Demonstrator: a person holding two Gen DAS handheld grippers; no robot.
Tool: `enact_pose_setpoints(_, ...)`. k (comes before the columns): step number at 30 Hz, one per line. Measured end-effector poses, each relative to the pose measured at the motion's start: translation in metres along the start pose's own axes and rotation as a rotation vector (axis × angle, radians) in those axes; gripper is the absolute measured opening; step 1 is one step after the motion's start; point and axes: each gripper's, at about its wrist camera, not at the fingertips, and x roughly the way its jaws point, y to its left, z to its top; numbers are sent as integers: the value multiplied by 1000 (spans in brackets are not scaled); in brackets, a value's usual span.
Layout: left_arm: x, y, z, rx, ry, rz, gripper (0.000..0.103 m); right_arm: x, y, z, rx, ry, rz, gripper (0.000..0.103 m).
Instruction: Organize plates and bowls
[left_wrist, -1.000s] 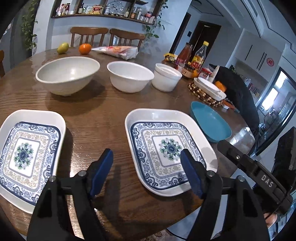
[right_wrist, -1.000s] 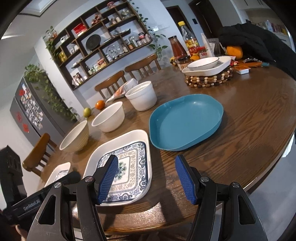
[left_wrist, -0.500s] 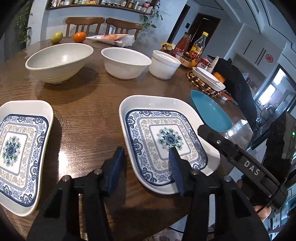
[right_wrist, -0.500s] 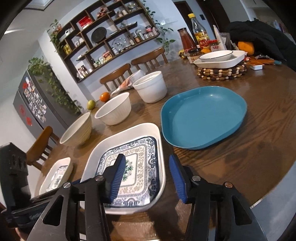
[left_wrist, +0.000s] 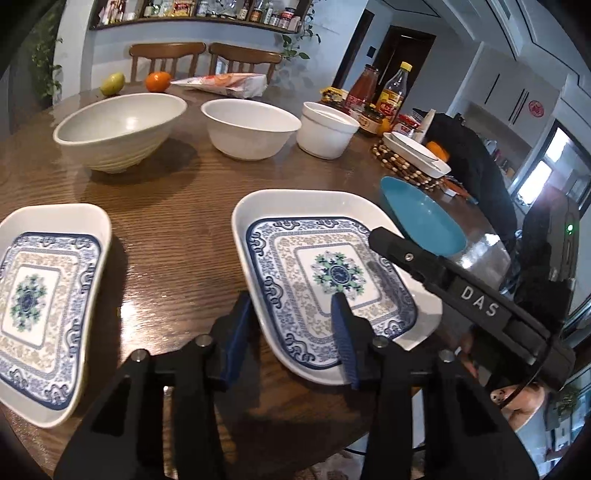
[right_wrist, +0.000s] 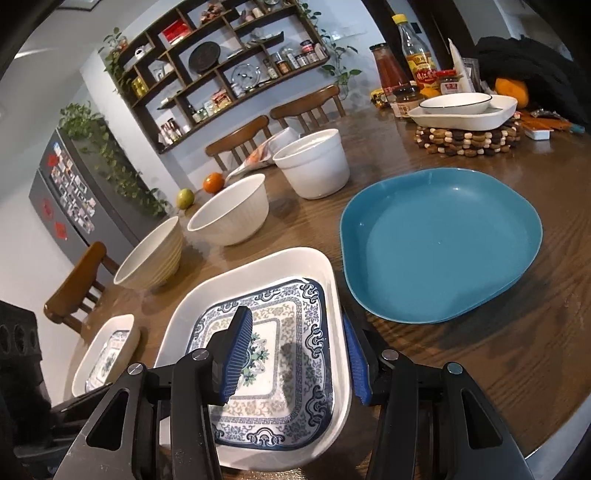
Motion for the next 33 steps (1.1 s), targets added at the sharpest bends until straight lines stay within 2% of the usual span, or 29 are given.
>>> enact_pose_setpoints(5,-9,7,-2,-22,3,24,38,2,3,-1,28,13,47,51)
enact_pose_setpoints(12,-26,15,-5,-38,-26,52,38,5,23,-3,-21,20,63,51)
enact_pose_setpoints(14,-27,18,-6,-45,-26,38,38,5,28,-3,-31,19,69,51)
enact_pose_setpoints(18,-23,19,-7,-50,-4,54,38,12,33,-5,-47,35,34,51)
enact_pose_setpoints(24,-22,21,-6,-49,-4,57,38,14,32,-8,-41,43,48,51)
enact_pose_setpoints(33,-30,14,-7,-18,-47,78,39,9,40,-9,-67,7,24,51)
